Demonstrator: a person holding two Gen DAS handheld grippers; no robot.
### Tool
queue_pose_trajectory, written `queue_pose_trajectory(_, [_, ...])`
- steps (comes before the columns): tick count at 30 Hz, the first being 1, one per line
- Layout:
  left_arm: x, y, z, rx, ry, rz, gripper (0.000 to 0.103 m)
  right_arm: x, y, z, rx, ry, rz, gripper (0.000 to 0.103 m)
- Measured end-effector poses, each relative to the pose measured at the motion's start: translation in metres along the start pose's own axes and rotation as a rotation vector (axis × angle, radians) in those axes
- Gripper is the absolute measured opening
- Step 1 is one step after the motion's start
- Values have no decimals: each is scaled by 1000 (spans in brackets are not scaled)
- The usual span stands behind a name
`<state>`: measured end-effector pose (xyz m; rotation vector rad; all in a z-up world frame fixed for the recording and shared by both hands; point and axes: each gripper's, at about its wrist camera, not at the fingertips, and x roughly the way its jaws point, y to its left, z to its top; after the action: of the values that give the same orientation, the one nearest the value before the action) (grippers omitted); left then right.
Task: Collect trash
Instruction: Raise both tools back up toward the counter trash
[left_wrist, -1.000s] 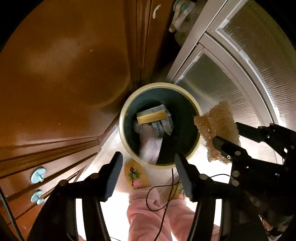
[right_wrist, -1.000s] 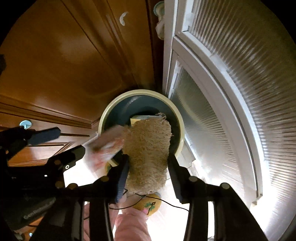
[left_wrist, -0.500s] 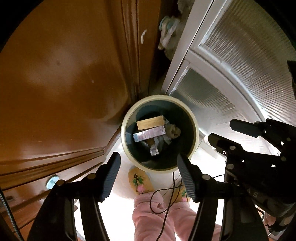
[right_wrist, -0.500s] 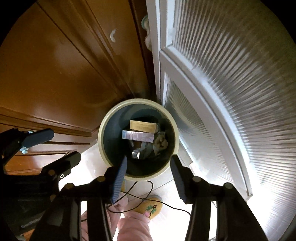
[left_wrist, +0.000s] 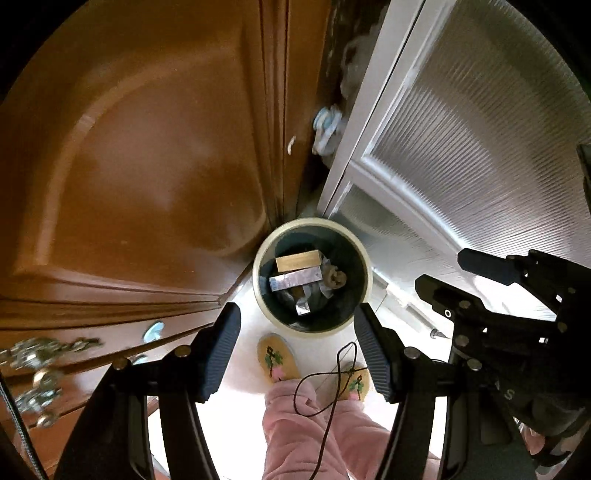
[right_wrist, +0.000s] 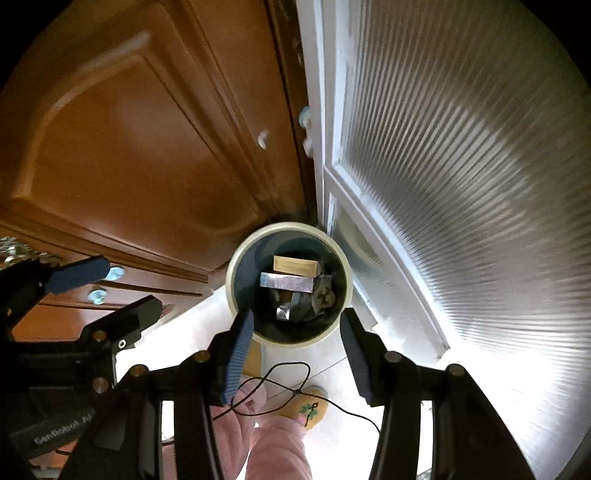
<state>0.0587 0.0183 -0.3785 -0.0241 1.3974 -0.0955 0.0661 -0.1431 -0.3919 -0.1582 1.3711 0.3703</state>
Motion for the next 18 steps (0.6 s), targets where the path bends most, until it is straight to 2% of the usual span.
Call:
queue_pose_trajectory(10, [-90,-4,3,-14,-89,-2,62,-93,15,7,-42,-86,-21,49])
queue_pose_trajectory(18, [-173,-17,8,7,-176,14,62,-164,15,10,-47,-177,-6,49])
